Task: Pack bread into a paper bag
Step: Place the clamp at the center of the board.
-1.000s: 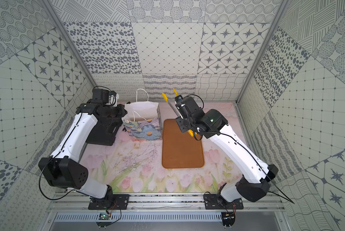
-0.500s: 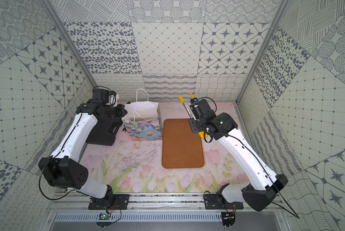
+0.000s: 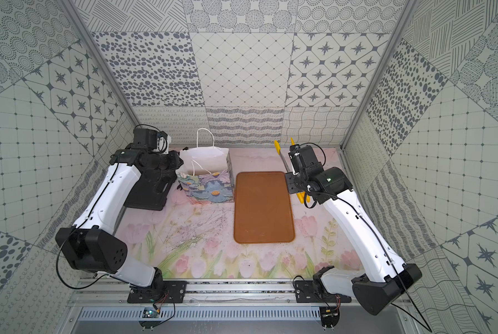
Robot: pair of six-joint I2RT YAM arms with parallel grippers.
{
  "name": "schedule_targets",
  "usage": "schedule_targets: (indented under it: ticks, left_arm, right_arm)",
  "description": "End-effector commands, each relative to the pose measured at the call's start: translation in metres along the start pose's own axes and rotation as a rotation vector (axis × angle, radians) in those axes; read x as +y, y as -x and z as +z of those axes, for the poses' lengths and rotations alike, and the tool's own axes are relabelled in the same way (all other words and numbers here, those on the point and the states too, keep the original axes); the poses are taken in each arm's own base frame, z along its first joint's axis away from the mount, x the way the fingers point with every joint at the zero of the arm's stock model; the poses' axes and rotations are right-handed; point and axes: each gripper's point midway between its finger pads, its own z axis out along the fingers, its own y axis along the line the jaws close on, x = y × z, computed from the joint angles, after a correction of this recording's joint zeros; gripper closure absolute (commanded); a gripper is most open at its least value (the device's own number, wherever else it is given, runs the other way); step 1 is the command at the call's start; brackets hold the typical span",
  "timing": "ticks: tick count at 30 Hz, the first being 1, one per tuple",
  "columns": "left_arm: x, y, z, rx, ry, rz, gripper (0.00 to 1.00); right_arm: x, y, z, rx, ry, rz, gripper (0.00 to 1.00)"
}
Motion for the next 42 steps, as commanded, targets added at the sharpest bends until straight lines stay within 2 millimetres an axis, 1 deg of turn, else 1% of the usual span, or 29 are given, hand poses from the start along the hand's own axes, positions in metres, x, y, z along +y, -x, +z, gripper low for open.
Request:
schedule_targets:
  ticks: [1,13,20,29,37,42]
  left_arm:
    - [-0.003,0.008,-0.005,-0.029,-0.001,0.023,0.75]
    - [0.0,0.006,-0.008,-0.034,0.012,0.027,0.72]
    - [-0.001,0.005,-0.008,-0.032,0.006,0.024,0.67]
    - [-0.001,0.006,-0.01,-0.035,0.008,0.025,0.64]
    - [0.0,0.006,-0.011,-0.035,0.014,0.023,0.61]
    - [-0.001,0.007,-0.012,-0.039,0.01,0.024,0.57]
  right_arm:
    - [-0.006,0.013,-0.005,-0.077,0.01,0.05,0.43]
    - [-0.025,-0.008,0.018,-0.002,-0.006,0.122,0.43]
    - [-0.038,-0.022,0.032,0.027,-0.043,0.151,0.43]
    - [-0.045,-0.04,0.056,0.078,-0.043,0.21,0.44]
    - [-0.057,-0.056,0.073,0.115,-0.063,0.242,0.44]
    - [-0.06,-0.066,0.082,0.136,-0.071,0.245,0.44]
